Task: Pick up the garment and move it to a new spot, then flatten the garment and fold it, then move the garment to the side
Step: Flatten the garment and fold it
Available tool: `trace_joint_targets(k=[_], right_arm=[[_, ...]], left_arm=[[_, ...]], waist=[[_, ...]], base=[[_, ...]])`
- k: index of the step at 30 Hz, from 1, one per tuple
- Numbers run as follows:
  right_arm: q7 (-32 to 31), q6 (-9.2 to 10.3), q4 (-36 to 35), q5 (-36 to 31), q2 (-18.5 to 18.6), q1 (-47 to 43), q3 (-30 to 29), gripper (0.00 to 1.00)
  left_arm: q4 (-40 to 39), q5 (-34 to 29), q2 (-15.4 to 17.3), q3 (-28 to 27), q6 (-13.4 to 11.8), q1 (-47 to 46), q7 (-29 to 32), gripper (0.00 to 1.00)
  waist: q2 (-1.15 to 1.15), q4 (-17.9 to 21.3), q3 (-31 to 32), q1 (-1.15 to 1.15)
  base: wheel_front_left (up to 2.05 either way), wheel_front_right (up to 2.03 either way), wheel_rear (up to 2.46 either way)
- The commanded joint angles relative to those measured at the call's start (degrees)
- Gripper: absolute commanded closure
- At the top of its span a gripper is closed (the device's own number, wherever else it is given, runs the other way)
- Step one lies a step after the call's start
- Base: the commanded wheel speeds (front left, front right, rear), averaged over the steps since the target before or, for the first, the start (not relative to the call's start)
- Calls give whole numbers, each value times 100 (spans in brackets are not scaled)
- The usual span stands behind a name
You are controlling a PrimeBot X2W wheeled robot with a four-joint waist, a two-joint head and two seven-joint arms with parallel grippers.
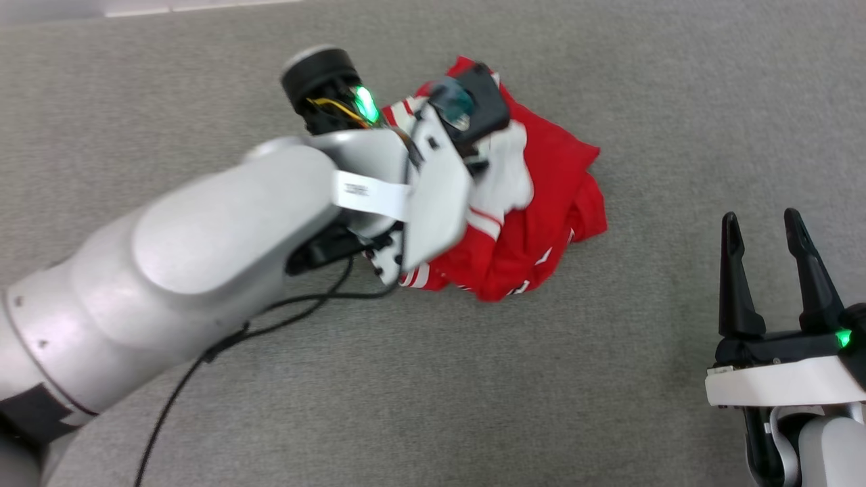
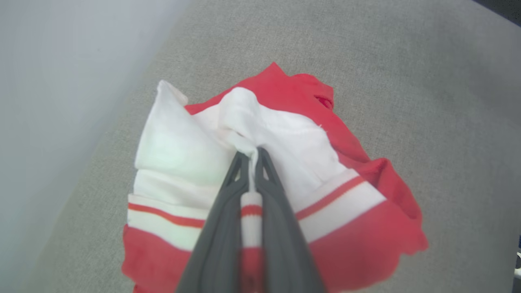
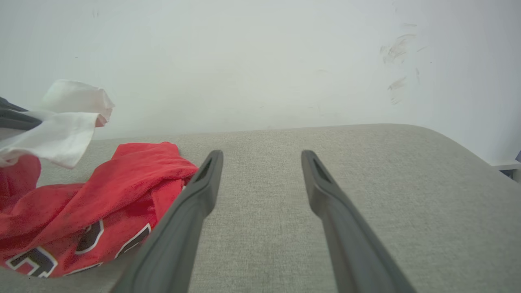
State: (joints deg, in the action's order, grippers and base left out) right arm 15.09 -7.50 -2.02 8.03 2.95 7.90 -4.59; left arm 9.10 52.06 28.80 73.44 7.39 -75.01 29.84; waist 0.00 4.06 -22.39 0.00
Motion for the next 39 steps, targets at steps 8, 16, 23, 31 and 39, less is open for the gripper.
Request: trace_joint_targets(k=[8,16,23,31,39], right_arm=[[11,2,17,-39,-13,-229,-60,0],[11,2,27,-54,-13,-355,-104,0],[11,2,38,-60,-13,-437,-116,0],[11,2,78,-120,-14,-546,-163,0],[11,2,123,-150,-14,-646,-123,0]], left_arm=[[95,-108,715,-314,-197,477,-1601,100],[-348,130,1620,-524,-1023,1628,-2363,100],[-564,694,2147,-484,-1616,3006,-2897,100],[-364,1171,2025,-207,-1645,4205,-2947,100],[-285,970,1959,-392,-1871,4120,-3325,0]], waist=[[0,-419,395,0],[0,-549,540,0],[0,-559,571,0],[0,-637,658,0],[0,-701,946,0]], base=[[0,0,0],[0,0,0],[0,0,0],[0,0,0],[0,0,0]])
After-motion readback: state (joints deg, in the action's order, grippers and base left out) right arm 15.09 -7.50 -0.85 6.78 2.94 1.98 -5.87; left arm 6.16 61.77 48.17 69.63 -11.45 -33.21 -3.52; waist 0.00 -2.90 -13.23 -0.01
